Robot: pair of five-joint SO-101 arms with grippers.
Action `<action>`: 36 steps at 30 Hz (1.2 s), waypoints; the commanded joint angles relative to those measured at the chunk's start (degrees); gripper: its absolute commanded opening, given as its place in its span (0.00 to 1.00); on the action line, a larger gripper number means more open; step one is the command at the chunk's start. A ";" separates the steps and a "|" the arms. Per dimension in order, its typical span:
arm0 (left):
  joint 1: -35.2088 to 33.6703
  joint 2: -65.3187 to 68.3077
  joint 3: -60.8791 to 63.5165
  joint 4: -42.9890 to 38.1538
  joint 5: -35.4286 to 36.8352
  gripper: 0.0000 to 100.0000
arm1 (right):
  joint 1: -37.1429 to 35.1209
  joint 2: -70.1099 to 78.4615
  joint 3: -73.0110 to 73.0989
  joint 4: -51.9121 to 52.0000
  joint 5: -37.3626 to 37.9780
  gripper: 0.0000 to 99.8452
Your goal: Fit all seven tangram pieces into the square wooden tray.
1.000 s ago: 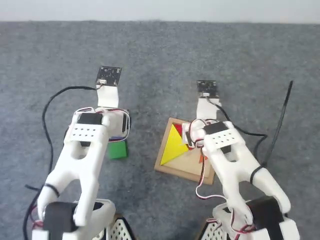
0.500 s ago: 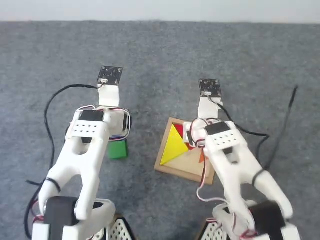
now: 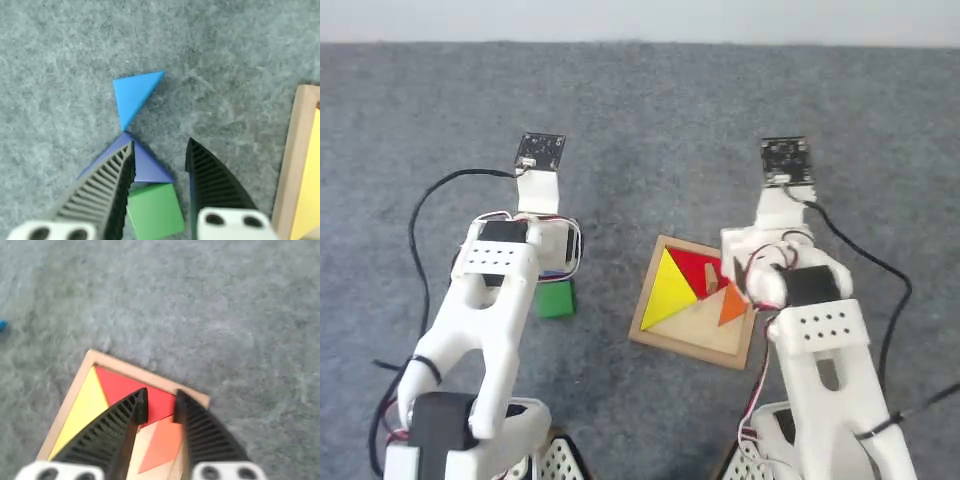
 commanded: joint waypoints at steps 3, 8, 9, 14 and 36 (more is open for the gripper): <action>-0.26 -0.18 -2.77 -1.23 -0.97 0.16 | -4.97 5.14 -1.58 -2.07 0.70 0.01; -0.26 -0.09 -2.77 -1.23 -0.97 0.16 | -8.75 9.45 -1.58 -6.55 0.62 0.01; -0.26 -0.09 -2.77 -1.23 -0.97 0.16 | -9.71 10.51 -1.58 -6.90 0.62 0.01; -0.35 -0.09 -2.68 -1.23 -0.97 0.16 | -11.74 16.75 -1.67 -8.57 1.05 0.01; -0.18 -0.09 -2.68 -1.23 -0.97 0.16 | -4.88 17.98 -1.93 -6.81 0.97 0.01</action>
